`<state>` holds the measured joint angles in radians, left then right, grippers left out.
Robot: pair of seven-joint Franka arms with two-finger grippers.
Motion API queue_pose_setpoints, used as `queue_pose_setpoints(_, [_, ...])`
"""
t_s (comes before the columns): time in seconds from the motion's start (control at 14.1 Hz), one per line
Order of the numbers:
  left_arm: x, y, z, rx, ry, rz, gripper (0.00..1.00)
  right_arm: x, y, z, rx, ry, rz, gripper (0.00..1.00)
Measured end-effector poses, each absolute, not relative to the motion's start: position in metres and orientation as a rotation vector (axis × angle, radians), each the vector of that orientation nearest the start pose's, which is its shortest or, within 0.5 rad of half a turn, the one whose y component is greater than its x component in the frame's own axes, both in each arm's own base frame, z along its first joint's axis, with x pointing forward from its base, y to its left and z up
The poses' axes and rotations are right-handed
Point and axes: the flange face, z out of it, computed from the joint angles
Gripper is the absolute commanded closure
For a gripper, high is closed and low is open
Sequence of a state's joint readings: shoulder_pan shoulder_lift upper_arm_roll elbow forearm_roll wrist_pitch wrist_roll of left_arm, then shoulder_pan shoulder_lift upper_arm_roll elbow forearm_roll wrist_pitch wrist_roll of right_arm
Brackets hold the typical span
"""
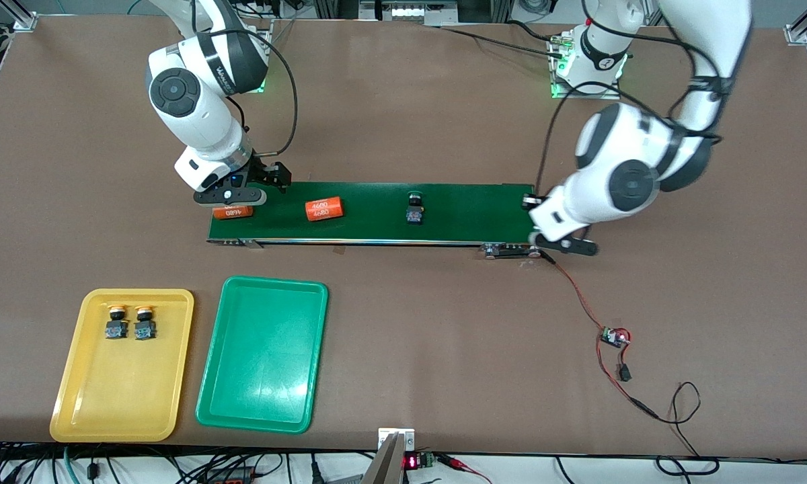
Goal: Sort buttons by color to trays
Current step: 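Carry the green button to the conveyor while the right gripper reaches the cylinders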
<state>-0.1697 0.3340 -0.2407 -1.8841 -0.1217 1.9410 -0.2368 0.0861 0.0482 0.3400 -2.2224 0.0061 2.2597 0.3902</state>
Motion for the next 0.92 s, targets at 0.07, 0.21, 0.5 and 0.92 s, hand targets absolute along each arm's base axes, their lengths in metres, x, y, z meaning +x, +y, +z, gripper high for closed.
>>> queue_pose_setpoints(0.07, [0.537, -0.255, 0.312, -3.181, 0.155, 0.518, 0.87, 0.484, 0.219, 0.354, -3.125, -0.048, 0.025, 0.0])
queue_pose_setpoints(0.21, [0.529, -0.28, 0.301, -3.19, 0.121, 0.504, 0.86, 0.484, 0.219, 0.354, -3.125, -0.047, 0.025, 0.0])
queue_pose_setpoints(0.5, [0.525, -0.293, 0.273, -3.21, 0.08, 0.482, 0.68, 0.485, 0.219, 0.353, -3.125, -0.047, 0.028, 0.0])
queue_pose_setpoints(0.92, [0.52, -0.291, 0.247, -3.198, 0.069, 0.528, 0.0, 0.485, 0.219, 0.35, -3.125, -0.047, 0.036, 0.0])
